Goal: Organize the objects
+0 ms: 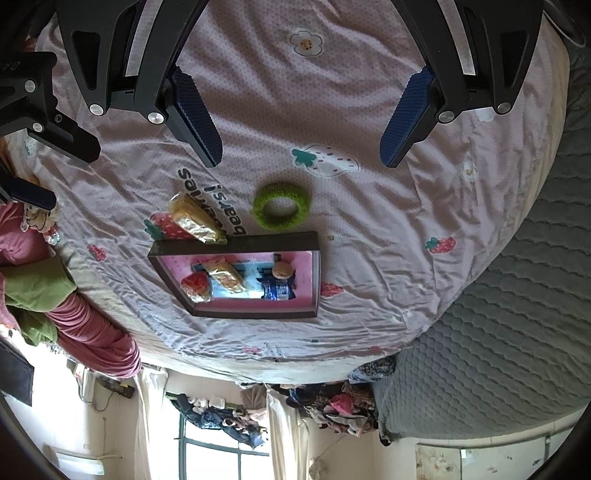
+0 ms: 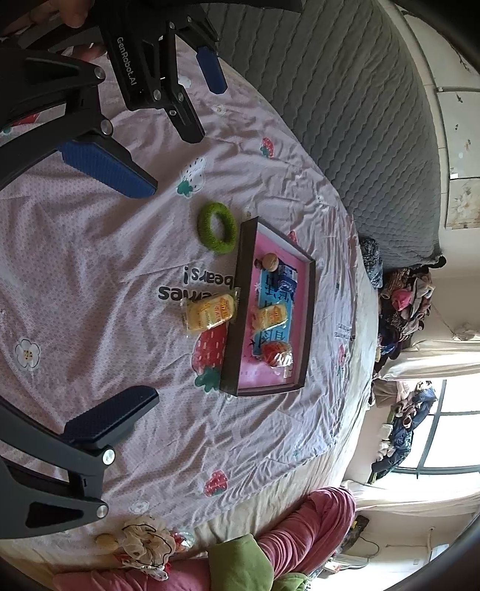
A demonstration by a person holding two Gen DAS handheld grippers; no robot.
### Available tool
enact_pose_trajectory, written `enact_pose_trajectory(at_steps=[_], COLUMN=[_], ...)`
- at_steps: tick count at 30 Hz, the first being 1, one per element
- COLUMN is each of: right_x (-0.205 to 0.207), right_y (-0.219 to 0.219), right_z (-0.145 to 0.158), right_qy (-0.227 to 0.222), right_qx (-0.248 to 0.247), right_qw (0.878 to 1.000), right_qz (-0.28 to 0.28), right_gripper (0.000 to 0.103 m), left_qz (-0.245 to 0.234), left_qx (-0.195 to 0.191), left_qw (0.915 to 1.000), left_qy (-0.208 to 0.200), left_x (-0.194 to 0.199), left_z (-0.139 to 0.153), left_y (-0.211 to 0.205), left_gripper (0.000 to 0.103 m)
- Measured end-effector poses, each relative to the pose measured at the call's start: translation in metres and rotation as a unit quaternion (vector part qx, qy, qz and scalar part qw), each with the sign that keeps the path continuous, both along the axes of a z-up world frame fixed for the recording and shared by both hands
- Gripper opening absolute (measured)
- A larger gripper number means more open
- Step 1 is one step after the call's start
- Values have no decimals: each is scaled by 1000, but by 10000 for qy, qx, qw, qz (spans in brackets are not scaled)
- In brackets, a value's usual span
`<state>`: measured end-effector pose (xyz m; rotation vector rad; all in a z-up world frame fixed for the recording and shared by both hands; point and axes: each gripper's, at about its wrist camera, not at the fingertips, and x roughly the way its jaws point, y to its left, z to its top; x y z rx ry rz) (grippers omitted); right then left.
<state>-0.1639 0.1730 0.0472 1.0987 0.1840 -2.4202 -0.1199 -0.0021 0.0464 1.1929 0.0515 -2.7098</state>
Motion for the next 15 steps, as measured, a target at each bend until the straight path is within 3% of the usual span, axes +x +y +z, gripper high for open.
enact_pose_trajectory(at_steps=[15], right_x=[-18], right_y=[-8], right_z=[-28], right_qy=[-197], right_qx=[148], right_qw=[9997], right_qz=[-9], right_gripper=[102], left_qz=[-88], left_qx=[44], left_qw=[9997], left_qy=[-238], left_x=[-19], left_z=[-30], left_y=[1], left_gripper=[88])
